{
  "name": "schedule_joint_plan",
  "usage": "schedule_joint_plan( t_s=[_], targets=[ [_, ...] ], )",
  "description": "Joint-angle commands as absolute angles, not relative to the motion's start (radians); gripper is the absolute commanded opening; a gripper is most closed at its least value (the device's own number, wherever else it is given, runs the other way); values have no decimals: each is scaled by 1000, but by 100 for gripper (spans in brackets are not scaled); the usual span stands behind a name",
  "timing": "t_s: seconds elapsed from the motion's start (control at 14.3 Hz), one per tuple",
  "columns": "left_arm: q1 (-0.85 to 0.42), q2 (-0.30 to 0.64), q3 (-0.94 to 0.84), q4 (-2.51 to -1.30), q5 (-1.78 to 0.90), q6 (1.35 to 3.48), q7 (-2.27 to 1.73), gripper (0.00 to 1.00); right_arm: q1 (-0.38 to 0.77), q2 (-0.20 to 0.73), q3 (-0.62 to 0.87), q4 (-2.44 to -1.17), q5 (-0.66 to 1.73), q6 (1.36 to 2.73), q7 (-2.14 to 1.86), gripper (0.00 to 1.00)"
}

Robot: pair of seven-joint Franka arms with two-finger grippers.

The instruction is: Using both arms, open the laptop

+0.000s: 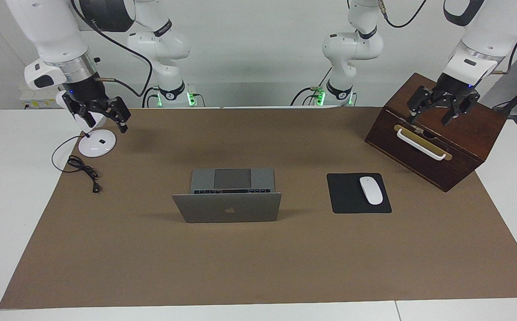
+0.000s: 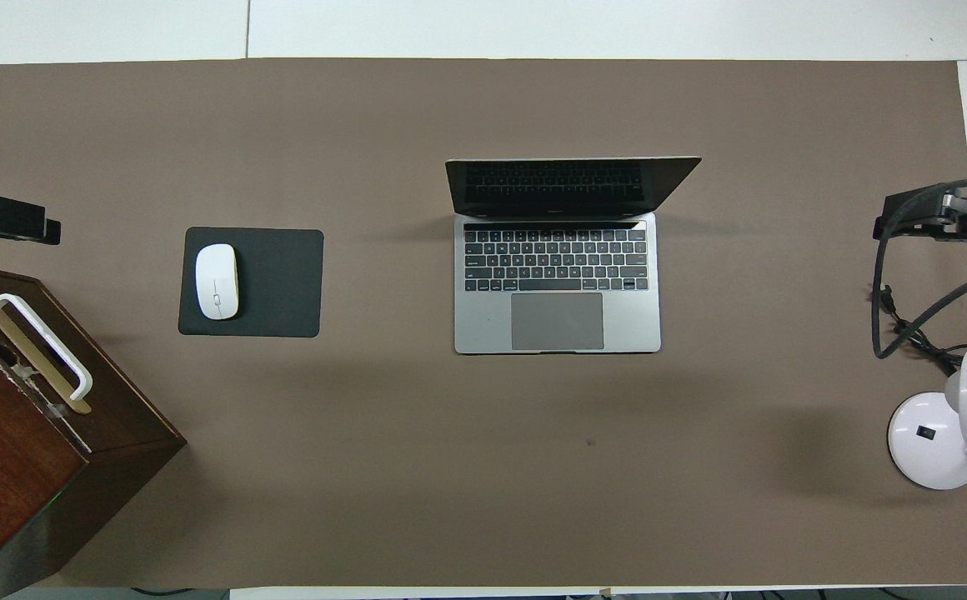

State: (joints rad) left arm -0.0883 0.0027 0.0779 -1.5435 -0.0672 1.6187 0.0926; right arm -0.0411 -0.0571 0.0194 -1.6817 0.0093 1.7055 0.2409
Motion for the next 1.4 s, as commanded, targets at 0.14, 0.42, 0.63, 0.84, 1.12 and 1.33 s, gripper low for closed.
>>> schedule_joint_plan(
  t_s=[0.14, 0.42, 0.63, 0.84, 1.12, 1.33],
  targets=[
    [-97, 5, 72, -1564, -46, 1667, 89, 100, -41, -38, 29, -1658, -47, 1718, 178, 100],
    [-103, 5, 66, -1565, -44, 1680, 89, 100, -43, -38, 29, -1658, -89, 1707, 42, 100],
    [-121, 0, 66, -1572, -43, 1666, 87, 100, -44, -37, 29, -1649, -98, 1707, 23, 100],
    [-121, 0, 66, -1574, -44, 1678, 86, 100, -44, -37, 29, -1651, -98, 1718, 15, 100],
    [-109, 0, 66, -1574, -41, 1683, 63, 100, -43, -37, 34, -1655, -78, 1720, 63, 100],
    [-57, -3, 28, -1574, -37, 1683, 54, 100, -43, -37, 35, -1654, -14, 1720, 165, 100]
  ],
)
